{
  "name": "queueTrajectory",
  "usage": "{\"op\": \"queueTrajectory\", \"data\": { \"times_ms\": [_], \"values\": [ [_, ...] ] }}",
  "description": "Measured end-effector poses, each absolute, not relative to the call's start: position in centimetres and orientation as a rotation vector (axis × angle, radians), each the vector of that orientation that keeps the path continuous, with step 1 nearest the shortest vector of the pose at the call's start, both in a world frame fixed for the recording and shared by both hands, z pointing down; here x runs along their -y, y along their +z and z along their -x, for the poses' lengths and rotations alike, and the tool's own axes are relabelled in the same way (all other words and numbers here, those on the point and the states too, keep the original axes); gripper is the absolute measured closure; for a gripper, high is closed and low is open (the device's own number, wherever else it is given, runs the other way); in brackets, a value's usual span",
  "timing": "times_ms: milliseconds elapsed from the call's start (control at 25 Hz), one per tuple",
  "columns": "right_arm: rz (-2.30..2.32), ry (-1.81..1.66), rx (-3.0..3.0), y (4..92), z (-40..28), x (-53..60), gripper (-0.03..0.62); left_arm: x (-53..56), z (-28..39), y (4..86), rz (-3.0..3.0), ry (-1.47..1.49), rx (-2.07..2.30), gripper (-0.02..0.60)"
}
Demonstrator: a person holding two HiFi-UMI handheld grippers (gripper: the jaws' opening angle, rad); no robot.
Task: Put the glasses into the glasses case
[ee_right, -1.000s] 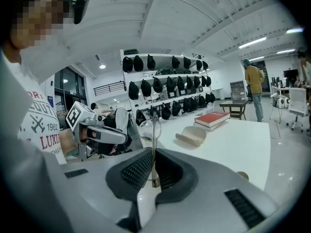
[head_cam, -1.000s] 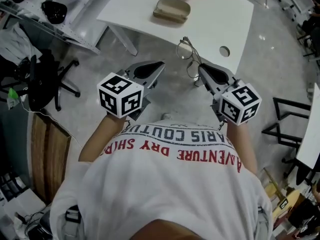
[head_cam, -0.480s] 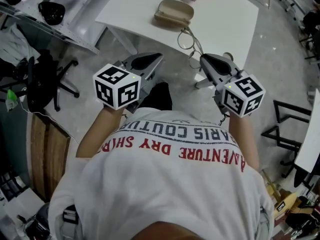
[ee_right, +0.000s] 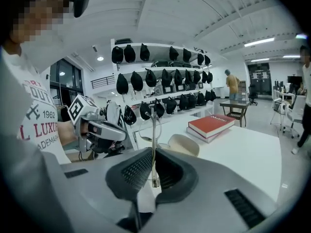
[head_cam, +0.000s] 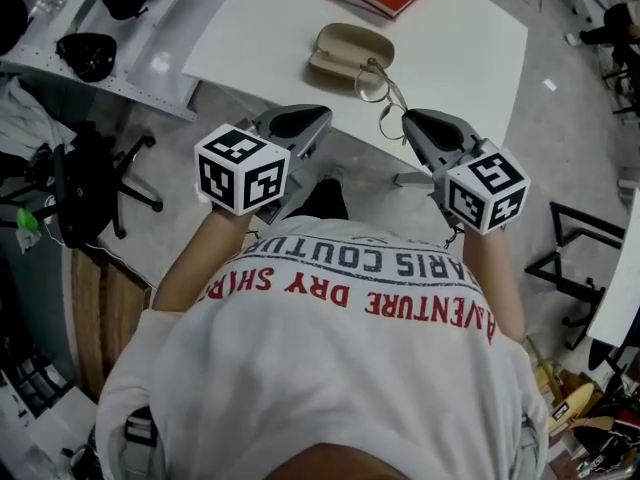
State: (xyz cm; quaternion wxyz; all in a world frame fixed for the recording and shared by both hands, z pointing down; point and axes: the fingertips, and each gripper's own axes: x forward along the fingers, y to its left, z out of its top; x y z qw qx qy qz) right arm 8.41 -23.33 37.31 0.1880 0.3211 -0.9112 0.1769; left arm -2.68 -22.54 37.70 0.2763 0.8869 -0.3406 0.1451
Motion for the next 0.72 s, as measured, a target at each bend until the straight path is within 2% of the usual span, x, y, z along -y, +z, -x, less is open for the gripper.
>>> {"op": "queueTrajectory", "data": {
  "times_ms": [360,720],
  "values": [
    [-0.849,0.497,2.482,40.0,-5.7,30.7,0.56,30.3,5.1,40.2,-2.334,0.421,0.859,0.552],
    [-0.686,0.469,2.406,43.3,-3.7,34.3,0.56,33.3,6.6,43.2,-2.277,0.47,0.821,0.552]
  ]
}}
